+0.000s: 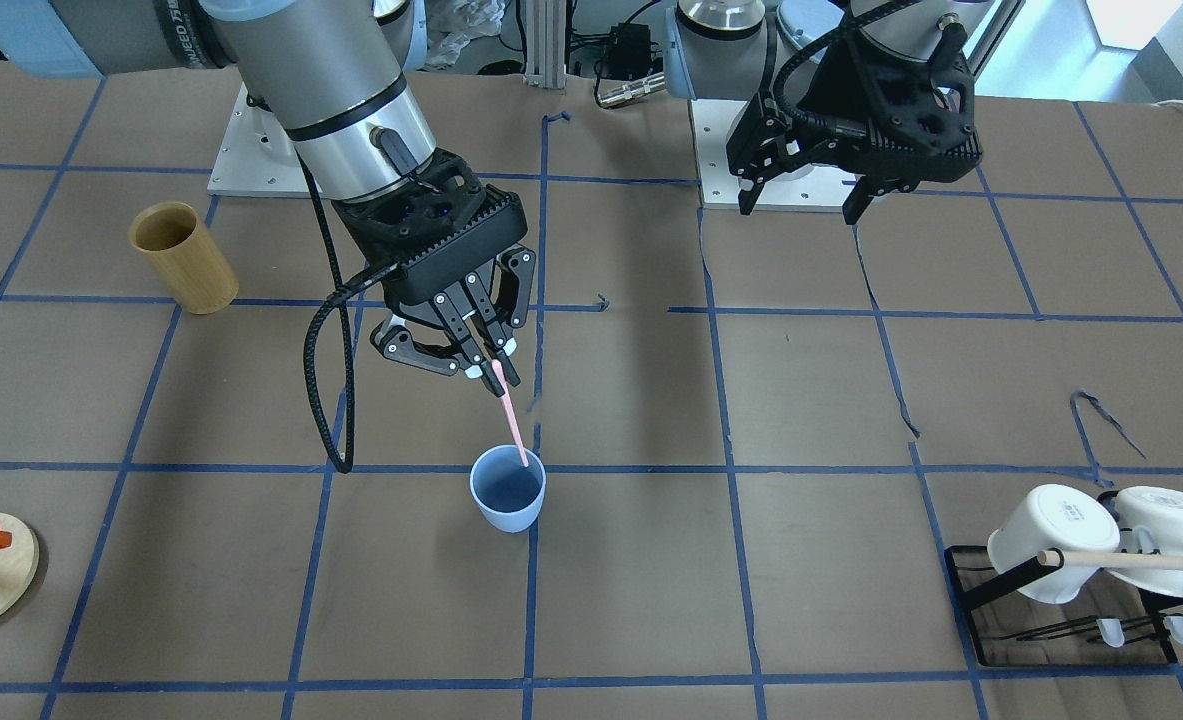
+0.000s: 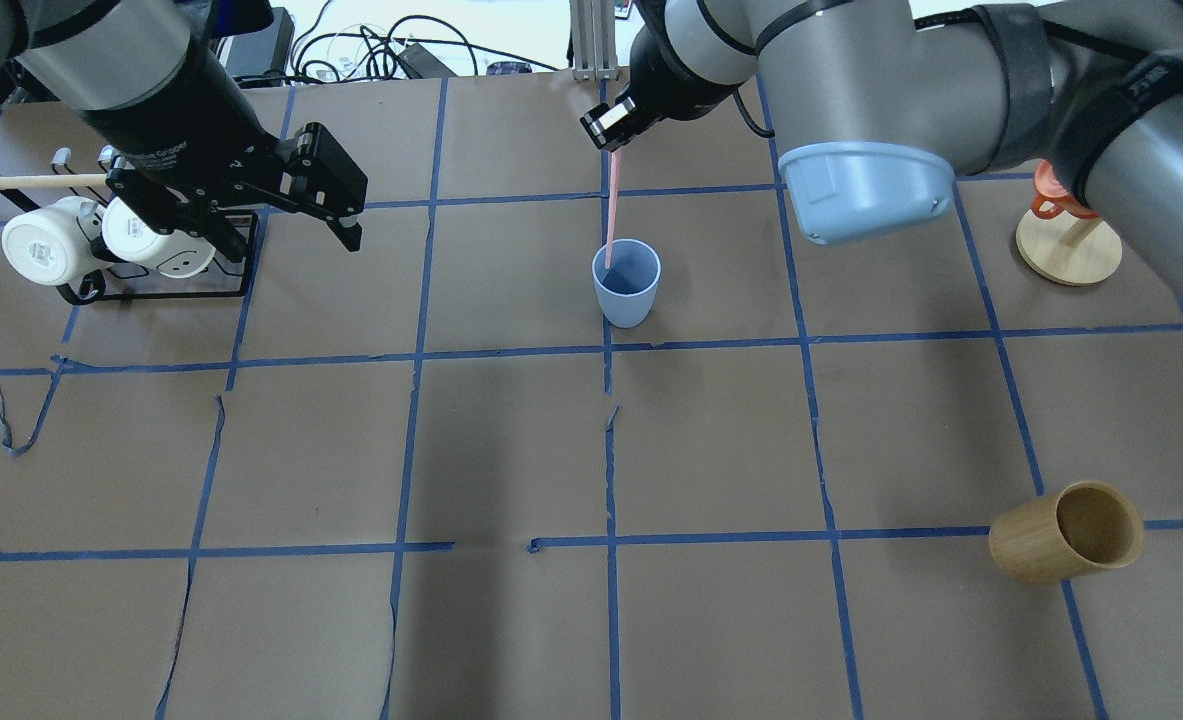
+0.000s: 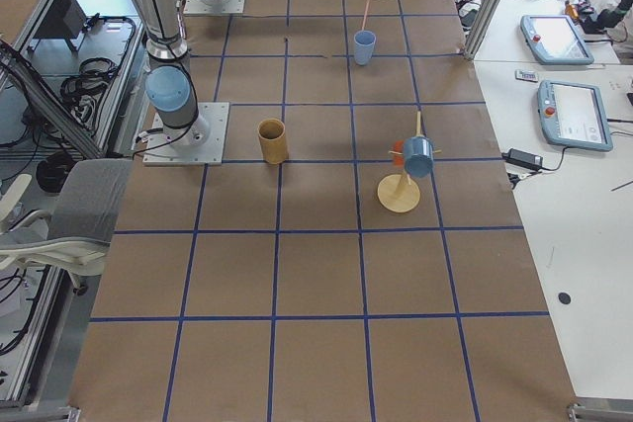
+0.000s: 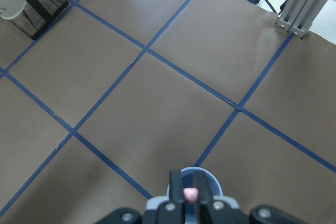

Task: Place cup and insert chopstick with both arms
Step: 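Lower the pink stick into the blue cup with the right gripper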

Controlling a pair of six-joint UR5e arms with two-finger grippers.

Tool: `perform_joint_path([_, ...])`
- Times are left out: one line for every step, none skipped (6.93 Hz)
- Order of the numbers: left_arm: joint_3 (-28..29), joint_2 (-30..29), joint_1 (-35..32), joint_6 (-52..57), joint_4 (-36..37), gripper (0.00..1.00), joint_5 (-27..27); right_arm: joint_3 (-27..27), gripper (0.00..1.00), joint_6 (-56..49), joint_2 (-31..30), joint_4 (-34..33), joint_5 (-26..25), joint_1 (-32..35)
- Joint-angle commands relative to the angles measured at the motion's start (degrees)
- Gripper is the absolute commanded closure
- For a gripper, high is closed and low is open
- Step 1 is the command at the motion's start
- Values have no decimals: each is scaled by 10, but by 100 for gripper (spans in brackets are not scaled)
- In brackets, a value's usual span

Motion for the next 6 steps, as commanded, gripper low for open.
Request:
perform_joint_path([0, 0, 1, 0, 0, 0, 0, 28, 100, 1, 3, -33, -2, 0])
perform_joint_path([0, 0, 1, 0, 0, 0, -1, 41, 100, 1, 2, -46, -2, 0])
perform_joint_path([0, 0, 1, 0, 0, 0, -1, 44, 100, 1, 3, -51, -3, 0])
perform_joint_path([0, 0, 1, 0, 0, 0, -1, 44, 100, 1, 3, -51, -4, -1])
perform_joint_path([1, 0, 1, 0, 0, 0, -1, 45, 32, 2, 4, -54, -2, 0])
perform_joint_path([1, 0, 1, 1, -1, 0, -1, 43, 0, 2, 5, -54, -3, -1])
